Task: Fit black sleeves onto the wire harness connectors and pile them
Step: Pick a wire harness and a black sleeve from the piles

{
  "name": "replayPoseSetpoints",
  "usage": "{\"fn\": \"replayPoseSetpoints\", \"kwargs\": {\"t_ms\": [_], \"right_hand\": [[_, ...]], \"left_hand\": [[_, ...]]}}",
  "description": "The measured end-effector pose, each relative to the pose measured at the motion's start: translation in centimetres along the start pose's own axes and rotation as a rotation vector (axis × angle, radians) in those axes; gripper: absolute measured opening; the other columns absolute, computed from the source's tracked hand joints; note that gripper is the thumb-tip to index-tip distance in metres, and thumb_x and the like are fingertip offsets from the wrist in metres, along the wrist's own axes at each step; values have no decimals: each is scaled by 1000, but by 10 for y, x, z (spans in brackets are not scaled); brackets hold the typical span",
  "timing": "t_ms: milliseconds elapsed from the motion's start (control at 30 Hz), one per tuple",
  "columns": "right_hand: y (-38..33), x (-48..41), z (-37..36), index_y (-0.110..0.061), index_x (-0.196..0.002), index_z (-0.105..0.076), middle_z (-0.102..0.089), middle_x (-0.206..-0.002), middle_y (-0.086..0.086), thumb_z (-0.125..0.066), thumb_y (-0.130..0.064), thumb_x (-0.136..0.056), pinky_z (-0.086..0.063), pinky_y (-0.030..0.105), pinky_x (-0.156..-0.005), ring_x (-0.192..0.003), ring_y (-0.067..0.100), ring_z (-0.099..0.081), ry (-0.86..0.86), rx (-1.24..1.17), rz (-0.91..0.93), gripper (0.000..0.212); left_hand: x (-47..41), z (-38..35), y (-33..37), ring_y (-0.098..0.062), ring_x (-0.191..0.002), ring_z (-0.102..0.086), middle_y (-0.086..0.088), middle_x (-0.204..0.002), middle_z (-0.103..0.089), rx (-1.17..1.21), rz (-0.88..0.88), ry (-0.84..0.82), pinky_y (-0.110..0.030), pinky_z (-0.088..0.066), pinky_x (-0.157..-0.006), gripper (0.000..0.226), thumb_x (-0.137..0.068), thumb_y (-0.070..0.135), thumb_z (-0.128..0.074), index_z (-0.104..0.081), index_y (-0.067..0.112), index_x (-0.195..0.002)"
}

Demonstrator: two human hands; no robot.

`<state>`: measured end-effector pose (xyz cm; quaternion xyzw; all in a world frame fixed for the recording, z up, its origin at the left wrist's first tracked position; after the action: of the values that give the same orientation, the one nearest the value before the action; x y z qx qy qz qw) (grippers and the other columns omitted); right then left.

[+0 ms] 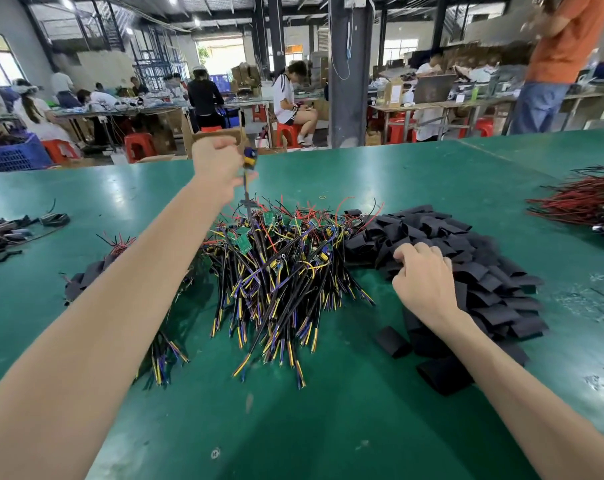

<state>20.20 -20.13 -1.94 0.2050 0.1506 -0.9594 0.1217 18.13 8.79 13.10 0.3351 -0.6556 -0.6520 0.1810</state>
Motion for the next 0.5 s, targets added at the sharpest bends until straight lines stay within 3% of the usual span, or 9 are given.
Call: {"fn": "replayPoseSetpoints", "kwargs": {"t_ms": [100, 167, 267, 400, 433, 500], "right_hand": [[-6, -1, 10, -11, -87, -67, -63, -89, 8, -52, -4, -78, -42, 35, -80, -91, 29, -54, -127, -285, 138, 18], [-10, 0, 19, -18, -73, -62, -62, -77, -2, -62, -23, -80, -41, 28, -71, -80, 19, -56, -365, -374, 205, 8], [-14, 8, 28, -23, -79, -58, -62, -79, -7, -71, -59, -68, -41, 24, -63, -73, 8, -54, -762, -172, 294, 40], [-21, 21, 23, -9, -100, -59, -65, -95, 9, -77, -56, -62, -49, 33, -75, -86, 24, -59, -877, 106, 354, 63], [-21, 22, 21, -3, -101, -60, -66, -97, 15, -77, -50, -66, -50, 35, -76, -89, 28, -60, -860, 107, 360, 61], [-21, 21, 20, -3, -102, -63, -65, -97, 17, -74, -38, -71, -51, 37, -76, -92, 30, -60, -801, 77, 366, 48]], "left_hand": [[-3, 9, 23, -21, -90, -56, -8, -103, -52, -147, -262, 58, -24, -53, -61, 40, -87, -16, -29, -54, 8, -107], [-3, 17, 40, -12, -91, -51, -8, -108, -50, -337, -509, 71, -15, -51, -69, 45, -82, -15, -26, -55, 9, -107], [8, 23, 52, -5, -85, -40, -14, -109, -45, -662, -886, 36, -2, -32, -74, 52, -72, -16, -26, -53, -2, -113], [28, 15, 15, -27, -103, -43, -19, -116, -49, -988, -1063, -71, -27, -30, -86, 30, -90, -6, -37, -49, 1, -117], [30, 14, 8, -30, -103, -44, -18, -115, -51, -1045, -1099, -82, -32, -30, -87, 25, -96, 3, -36, -51, 1, -115], [36, 12, 1, -32, -96, -47, -13, -106, -57, -1146, -1180, -110, -34, -27, -84, 39, -102, 25, -26, -57, 2, -106]]}}
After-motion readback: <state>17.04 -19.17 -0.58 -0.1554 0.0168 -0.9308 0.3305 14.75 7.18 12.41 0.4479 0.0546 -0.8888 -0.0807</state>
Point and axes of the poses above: each hand's wrist, its own x-axis away from the middle knuckle, its own z-axis out of the back of the hand, y = z × x, the point moved 2 cm from there along -x, towards the middle knuckle
